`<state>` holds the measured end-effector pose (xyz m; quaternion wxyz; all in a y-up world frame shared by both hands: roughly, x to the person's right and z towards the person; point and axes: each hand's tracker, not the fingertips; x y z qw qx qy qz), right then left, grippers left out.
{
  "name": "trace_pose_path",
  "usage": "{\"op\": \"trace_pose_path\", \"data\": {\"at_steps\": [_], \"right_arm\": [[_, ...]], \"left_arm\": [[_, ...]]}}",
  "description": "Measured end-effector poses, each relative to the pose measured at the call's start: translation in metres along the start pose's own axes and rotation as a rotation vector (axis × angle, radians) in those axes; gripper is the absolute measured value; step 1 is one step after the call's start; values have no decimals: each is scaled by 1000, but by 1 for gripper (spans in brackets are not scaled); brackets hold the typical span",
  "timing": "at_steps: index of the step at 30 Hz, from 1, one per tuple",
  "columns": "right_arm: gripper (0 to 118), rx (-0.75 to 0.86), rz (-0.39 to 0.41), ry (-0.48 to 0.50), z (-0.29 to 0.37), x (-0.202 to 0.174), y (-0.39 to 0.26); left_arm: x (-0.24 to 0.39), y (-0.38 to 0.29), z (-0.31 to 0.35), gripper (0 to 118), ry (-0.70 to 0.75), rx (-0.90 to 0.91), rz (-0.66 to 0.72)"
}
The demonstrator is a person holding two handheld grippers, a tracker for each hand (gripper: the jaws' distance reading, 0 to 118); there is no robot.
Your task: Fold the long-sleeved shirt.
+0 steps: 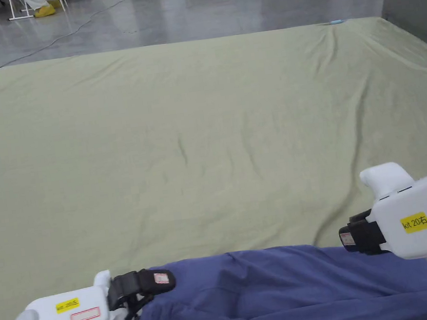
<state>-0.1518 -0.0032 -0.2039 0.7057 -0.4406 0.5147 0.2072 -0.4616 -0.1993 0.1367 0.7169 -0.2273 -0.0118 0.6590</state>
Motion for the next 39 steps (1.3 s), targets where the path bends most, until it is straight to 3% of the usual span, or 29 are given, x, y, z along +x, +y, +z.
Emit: {"op": "trace_pose_path", "data": {"at_steps": [2, 3, 4, 5, 8, 15, 19, 25, 28, 31, 33, 39], "right_arm": [[0, 2, -7, 3, 3, -1, 0], [0, 5, -11, 1, 4, 0, -1], [0, 6, -16, -3, 5, 1, -2], [0, 8, -20, -6, 3, 3, -1], [0, 3, -31, -10, 3, 9, -6], [0, -7, -49, -41, 4, 16, -10], [0, -8, -41, -35, 6, 14, -10], [0, -18, -8, -35, 1, 10, -7], [0, -19, -9, -37, -3, 9, -6], [0, -25, 2, -50, -8, 5, -5], [0, -26, 9, -64, -11, 4, -5], [0, -28, 5, -55, -7, 7, -6]], "left_arm": [[-6, 7, -13, 116, 30, -21, -77], [-2, 8, -16, 100, 46, -17, -114], [1, 9, -18, 47, 50, -16, -107], [3, 10, -17, 11, 60, -13, -110], [10, 12, -17, 11, 236, 61, -182], [23, 17, 18, 11, 209, 84, -236], [26, 23, 75, 11, 244, 153, -277], [27, 27, 202, 11, 465, 409, -249], [28, 24, 236, 11, 500, 456, -204], [40, 20, 230, 11, 514, 440, -223], [58, 12, 210, 11, 438, 414, -268], [132, -6, 97, 11, 286, 259, -323]]}}
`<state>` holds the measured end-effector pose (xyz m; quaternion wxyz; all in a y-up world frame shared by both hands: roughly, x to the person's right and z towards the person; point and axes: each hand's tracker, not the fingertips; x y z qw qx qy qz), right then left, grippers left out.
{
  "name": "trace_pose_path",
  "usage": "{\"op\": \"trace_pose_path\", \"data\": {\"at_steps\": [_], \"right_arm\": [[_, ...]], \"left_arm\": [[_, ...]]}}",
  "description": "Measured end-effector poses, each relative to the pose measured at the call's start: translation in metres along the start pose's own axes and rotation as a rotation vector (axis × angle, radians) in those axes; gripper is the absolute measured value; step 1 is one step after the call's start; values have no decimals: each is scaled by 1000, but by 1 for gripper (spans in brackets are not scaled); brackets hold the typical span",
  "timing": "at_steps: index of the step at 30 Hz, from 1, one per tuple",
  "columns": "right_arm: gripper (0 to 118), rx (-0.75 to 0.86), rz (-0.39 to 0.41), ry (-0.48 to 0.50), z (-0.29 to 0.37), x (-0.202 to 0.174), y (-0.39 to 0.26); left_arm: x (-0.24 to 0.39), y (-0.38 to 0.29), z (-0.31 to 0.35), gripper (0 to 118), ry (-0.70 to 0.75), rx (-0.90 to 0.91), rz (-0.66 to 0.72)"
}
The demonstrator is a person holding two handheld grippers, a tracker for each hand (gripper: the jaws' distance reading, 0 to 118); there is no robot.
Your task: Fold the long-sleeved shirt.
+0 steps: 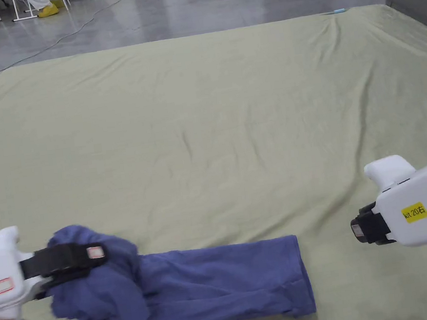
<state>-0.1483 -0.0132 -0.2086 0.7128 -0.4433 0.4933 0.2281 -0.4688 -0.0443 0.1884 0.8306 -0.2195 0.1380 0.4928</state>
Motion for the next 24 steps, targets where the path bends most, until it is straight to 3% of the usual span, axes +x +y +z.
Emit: {"op": "trace_pose_path", "data": {"at_steps": [3, 6, 9, 10, 11, 12, 13, 14, 19, 21, 22, 23, 24], "right_arm": [[0, 5, -1, -8, 2, 5, -3], [0, 1, 5, -23, 9, 12, -12], [0, 4, -1, -36, 16, 21, -22], [0, 6, -12, -39, 18, 27, -24], [0, 8, -22, -39, 21, 31, -27], [0, 12, -34, -39, 23, 35, -31], [0, 15, -44, -40, 25, 39, -34], [0, 15, -51, -41, 27, 43, -37], [0, 16, -65, -55, 27, 55, -43], [0, 23, -74, -51, 30, 58, -46], [0, 25, -78, -47, 32, 57, -48], [0, 26, -78, -44, 33, 57, -48], [0, 27, -77, -43, 33, 57, -47]], "left_arm": [[47, -9, -60, 11, 23, -80, -24], [81, -22, -132, 11, 171, -185, -111], [77, -31, -191, 15, 274, -267, -153], [77, -34, -206, 26, 270, -296, -141], [72, -33, -215, 49, 254, -293, -112], [73, -35, -222, 87, 199, -278, -69], [74, -36, -228, 106, 135, -270, -46], [76, -39, -232, 110, 99, -265, -36], [83, -38, -238, 110, 127, -309, -49], [84, -29, -216, 105, 69, -266, -5], [85, -24, -204, 90, 32, -235, -4], [89, -23, -189, 56, 12, -208, -14], [91, -20, -172, 0, 14, -162, -53]]}}
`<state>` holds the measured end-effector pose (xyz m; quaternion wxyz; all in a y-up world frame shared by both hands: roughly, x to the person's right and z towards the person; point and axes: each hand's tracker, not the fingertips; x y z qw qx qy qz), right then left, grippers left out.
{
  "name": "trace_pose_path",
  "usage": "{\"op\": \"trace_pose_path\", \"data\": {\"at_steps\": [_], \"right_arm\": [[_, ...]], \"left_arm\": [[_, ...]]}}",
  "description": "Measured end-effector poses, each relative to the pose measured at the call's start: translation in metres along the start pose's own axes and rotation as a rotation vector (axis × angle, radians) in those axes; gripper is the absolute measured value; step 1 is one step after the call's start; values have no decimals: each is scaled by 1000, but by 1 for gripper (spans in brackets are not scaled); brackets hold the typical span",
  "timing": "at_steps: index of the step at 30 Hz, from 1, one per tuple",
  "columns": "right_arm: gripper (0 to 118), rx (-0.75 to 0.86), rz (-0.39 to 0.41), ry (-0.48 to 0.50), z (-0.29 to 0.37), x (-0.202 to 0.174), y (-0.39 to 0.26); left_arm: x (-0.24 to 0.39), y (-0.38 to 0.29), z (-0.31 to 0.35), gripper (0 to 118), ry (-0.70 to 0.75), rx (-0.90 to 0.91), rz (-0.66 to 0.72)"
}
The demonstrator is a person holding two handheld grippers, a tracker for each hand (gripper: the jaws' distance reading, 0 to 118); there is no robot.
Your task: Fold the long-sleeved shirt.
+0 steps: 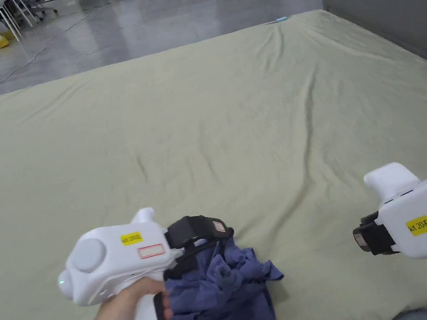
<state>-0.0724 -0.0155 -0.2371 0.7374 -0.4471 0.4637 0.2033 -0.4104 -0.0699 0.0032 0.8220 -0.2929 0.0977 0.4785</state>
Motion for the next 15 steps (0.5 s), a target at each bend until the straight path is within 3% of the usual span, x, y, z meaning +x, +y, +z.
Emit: {"op": "trace_pose_path", "data": {"at_steps": [3, 5, 11, 15], "right_arm": [[0, 13, -3, -1, -3, 1, 0], [0, 15, 1, 7, -3, -1, 1], [0, 3, 19, -1, -2, -13, 1], [0, 16, 13, -24, 3, -19, 0]], "left_arm": [[3, -2, 30, 0, 189, 98, -92], [-2, -1, 30, 0, 184, 41, -143], [-12, -14, -36, 0, 330, -65, -214], [-5, -37, -96, 0, 311, -214, -201]]}}
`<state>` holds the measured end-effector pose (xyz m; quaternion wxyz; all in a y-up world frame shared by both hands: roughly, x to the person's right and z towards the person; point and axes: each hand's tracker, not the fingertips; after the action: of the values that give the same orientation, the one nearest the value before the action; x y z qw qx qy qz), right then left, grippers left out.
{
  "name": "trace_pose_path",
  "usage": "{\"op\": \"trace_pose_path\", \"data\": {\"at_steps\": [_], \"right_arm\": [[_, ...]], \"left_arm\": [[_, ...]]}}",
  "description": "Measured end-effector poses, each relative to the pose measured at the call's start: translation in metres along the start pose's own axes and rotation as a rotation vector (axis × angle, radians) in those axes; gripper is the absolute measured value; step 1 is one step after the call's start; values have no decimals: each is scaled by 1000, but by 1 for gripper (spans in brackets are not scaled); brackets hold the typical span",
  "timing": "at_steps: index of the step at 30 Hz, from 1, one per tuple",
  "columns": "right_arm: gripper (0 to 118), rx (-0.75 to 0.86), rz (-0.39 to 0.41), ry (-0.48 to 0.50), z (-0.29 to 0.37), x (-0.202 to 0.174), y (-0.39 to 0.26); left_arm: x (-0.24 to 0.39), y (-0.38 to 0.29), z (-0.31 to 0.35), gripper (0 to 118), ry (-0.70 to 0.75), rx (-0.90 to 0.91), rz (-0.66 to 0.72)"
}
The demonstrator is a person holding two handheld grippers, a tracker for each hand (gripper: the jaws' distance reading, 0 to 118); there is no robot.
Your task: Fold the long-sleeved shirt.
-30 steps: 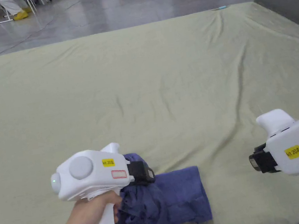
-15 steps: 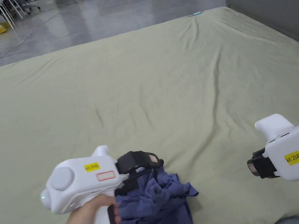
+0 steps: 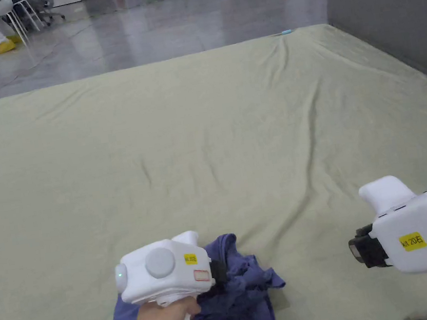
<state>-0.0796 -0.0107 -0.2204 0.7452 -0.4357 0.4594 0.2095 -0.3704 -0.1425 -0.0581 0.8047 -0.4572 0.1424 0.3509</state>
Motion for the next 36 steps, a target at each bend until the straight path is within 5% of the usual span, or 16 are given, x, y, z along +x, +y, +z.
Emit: {"op": "trace_pose_path", "data": {"at_steps": [3, 11, 18, 22, 26, 28, 30, 31, 36], "right_arm": [[0, -1, -20, 12, 7, 0, -3], [0, 31, -94, 26, 5, -13, 17], [0, 12, -155, 416, -67, -72, 72], [0, -77, -125, 418, -137, -104, 81], [0, -210, -216, 440, -193, -93, 67], [0, -269, -253, 431, -203, -82, 54], [0, -279, -251, 424, -210, -70, 43], [0, -248, -285, 479, -200, -65, 37], [0, -253, -288, 471, -196, -64, 37]], "left_arm": [[26, -10, -13, 0, -32, 46, -74], [12, 6, -9, 0, -206, 3, 16], [-44, -8, 118, 0, -252, 222, 56], [-100, -29, 156, 0, -232, 301, 175], [-140, -54, 164, 0, -280, 335, 281], [-159, -62, 160, 33, -310, 353, 310], [-174, -69, 153, 96, -300, 369, 327], [-181, -71, 148, 105, -289, 386, 343], [-201, -76, 110, 106, -367, 336, 486]]}}
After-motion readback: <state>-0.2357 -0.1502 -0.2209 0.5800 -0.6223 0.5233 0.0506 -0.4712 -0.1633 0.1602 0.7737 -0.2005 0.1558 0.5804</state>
